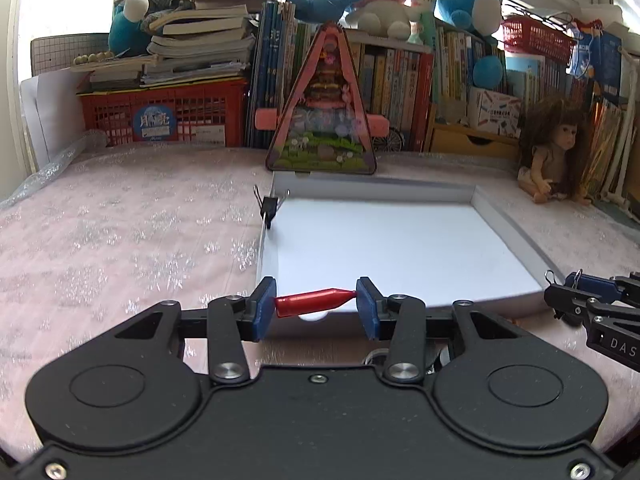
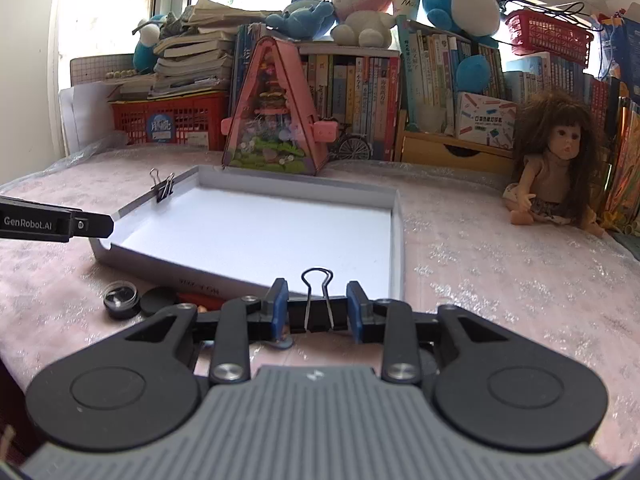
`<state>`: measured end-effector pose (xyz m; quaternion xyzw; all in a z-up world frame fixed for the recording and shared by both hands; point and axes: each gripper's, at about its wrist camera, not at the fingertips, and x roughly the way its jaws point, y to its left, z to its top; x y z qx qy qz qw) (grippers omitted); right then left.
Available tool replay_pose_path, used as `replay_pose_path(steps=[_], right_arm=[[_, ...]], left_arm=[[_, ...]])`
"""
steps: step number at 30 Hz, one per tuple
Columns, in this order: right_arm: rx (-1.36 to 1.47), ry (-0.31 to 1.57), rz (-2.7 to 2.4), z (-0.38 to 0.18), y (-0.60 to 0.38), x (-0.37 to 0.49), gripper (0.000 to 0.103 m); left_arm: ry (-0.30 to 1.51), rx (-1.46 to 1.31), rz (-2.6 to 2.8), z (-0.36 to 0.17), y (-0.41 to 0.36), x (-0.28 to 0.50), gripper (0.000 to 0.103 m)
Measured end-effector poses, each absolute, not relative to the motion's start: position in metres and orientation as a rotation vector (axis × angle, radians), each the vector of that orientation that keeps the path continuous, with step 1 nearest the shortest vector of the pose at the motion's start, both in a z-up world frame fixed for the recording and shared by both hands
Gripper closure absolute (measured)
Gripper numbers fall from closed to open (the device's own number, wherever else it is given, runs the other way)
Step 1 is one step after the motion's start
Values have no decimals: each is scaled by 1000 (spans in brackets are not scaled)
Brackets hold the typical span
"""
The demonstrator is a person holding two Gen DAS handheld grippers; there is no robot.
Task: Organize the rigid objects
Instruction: 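Carry the red crayon and binder clip into the white tray and open both tools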
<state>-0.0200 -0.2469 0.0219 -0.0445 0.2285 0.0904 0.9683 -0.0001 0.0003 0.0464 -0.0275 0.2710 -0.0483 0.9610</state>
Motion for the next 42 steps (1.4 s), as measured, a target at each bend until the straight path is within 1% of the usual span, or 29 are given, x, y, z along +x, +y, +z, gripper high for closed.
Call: replay_pose_path(steps=[4,9,20,29,42], right_arm=[[-45,467,174,29,-252,-9,66],[48,535,168,33,-260,16,66],[182,694,148,31,-269,79,66],[177,801,152,24,-260,103,66],[158,833,149,19,-256,108,65]], left_arm=[[543,-81,-107,58,6,16,62],[591,-102,-145,65,6,47,62],[750,-109,-180,45,-11,110,62],[828,-75,-178,30,-21,129,62],[851,-49,-171,21,-25,131,62]])
